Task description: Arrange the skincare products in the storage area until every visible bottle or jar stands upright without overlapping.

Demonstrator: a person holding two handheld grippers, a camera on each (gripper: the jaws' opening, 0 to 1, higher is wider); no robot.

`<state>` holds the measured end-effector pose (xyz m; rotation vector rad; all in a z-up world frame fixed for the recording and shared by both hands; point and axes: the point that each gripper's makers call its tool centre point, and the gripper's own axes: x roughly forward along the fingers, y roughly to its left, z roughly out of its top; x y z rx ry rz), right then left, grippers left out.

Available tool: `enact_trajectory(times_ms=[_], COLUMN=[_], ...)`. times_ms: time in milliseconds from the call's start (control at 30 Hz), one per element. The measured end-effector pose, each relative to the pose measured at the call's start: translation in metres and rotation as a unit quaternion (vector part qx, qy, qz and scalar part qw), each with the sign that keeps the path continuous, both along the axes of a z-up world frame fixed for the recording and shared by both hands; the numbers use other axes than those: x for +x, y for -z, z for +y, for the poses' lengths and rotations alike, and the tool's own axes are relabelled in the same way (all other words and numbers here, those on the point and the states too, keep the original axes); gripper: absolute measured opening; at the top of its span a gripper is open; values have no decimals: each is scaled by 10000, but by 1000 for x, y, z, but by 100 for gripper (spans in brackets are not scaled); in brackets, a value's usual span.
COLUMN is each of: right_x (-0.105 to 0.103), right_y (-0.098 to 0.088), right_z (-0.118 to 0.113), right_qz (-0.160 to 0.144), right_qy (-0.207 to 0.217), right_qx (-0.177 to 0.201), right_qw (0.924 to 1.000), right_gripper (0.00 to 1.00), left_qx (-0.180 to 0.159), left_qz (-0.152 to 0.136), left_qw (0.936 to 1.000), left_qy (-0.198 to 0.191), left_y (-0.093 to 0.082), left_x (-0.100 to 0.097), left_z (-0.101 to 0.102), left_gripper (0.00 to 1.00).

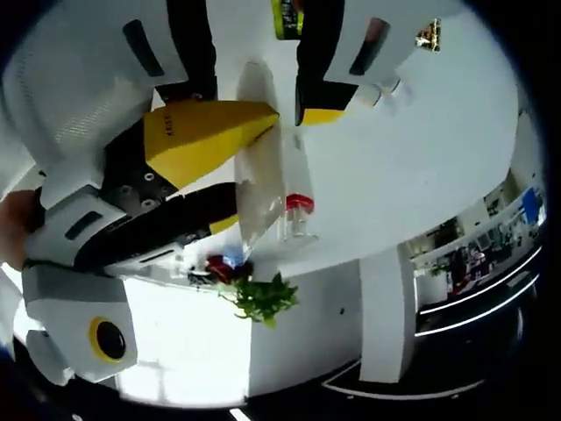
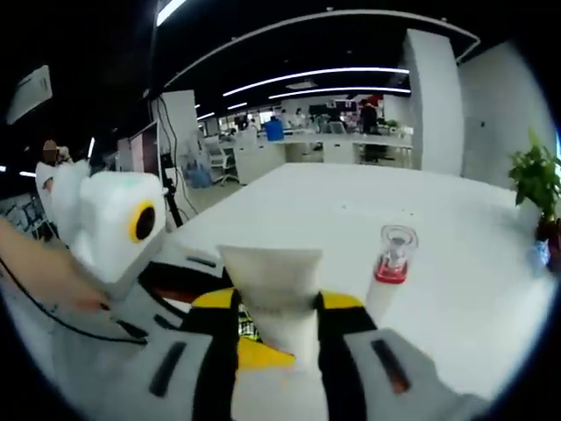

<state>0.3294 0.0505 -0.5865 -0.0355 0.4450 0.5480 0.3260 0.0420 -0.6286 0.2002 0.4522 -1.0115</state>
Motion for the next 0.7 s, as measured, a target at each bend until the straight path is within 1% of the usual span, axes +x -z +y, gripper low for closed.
enact_trajectory(times_ms=[167,267,433,567,700], right_x=[-2,-3,-7,-9,-11], right_y=[-7,-8,-8,-6,-5], right_z=[-5,-6,-4,-4,-7], right_qz=[-50,-76,-127,-171,-157], right_qy=[75,94,17,-76,-88], right_qx=[58,75,-23,-113,-123], right_qw=[9999,9999,9999,9998,9998], right_gripper=[35,34,34,34,34], left_qx=[20,26,78,71,114], left_qz=[-17,-38,-26,75,51], left_qw=[10000,9999,9998,9998,9997], left_qy=[90,143,156,168,231], left_y=[2,1,3,5,8], left_x=[-2,-3,-3,-5,-6], left_z=[-5,-6,-6,-6,-7], left_gripper=[27,18,17,17,16])
